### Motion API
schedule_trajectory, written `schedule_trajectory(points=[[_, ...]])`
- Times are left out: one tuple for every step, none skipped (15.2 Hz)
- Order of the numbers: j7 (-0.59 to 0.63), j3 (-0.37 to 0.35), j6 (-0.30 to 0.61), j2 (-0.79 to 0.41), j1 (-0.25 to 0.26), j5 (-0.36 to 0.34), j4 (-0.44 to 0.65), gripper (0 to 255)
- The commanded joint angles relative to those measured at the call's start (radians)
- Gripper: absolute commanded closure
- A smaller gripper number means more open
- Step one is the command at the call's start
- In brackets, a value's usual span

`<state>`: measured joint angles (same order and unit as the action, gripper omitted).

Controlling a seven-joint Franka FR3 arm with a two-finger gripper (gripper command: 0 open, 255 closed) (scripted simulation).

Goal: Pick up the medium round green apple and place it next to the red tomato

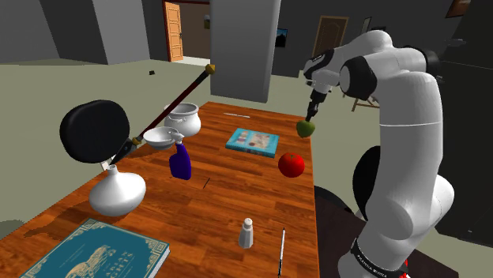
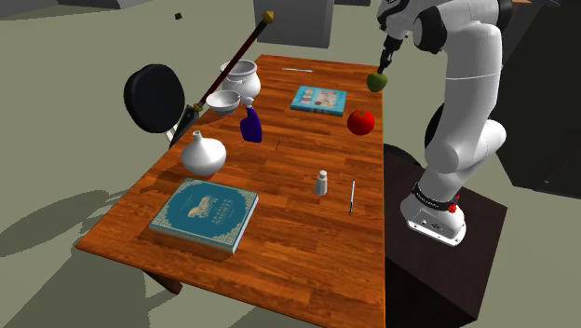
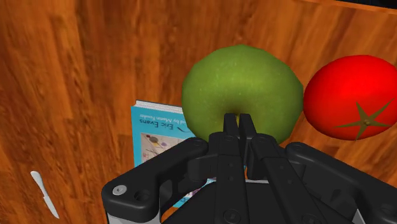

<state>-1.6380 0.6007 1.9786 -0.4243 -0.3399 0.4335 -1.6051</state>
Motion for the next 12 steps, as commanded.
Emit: schedule_trajectory(points=[[-0.009,-0.003,0.020,-0.009,-0.002,0.008,-0.013,255],[-0.013,-0.005,0.031,-0.014,-0.003,0.012,-0.020,255],[-0.017,-0.007,0.041,-0.018,-0.003,0.016,-0.028,255],[-0.021,-0.009,0.052,-0.023,-0.004,0.020,-0.035,255],[-0.025,-0.011,0.062,-0.027,-0.005,0.025,-0.041,255],[-0.029,-0.014,0.073,-0.032,-0.005,0.029,-0.048,255],[-0.033,-0.016,0.083,-0.038,-0.006,0.034,-0.054,255],[-0.037,-0.018,0.093,-0.043,-0.007,0.038,-0.060,255],[-0.042,-0.021,0.103,-0.048,-0.009,0.043,-0.066,255],[-0.046,-0.023,0.113,-0.054,-0.010,0.048,-0.071,255],[-0.050,-0.026,0.122,-0.060,-0.011,0.053,-0.076,255],[-0.055,-0.029,0.132,-0.066,-0.012,0.058,-0.081,255]])
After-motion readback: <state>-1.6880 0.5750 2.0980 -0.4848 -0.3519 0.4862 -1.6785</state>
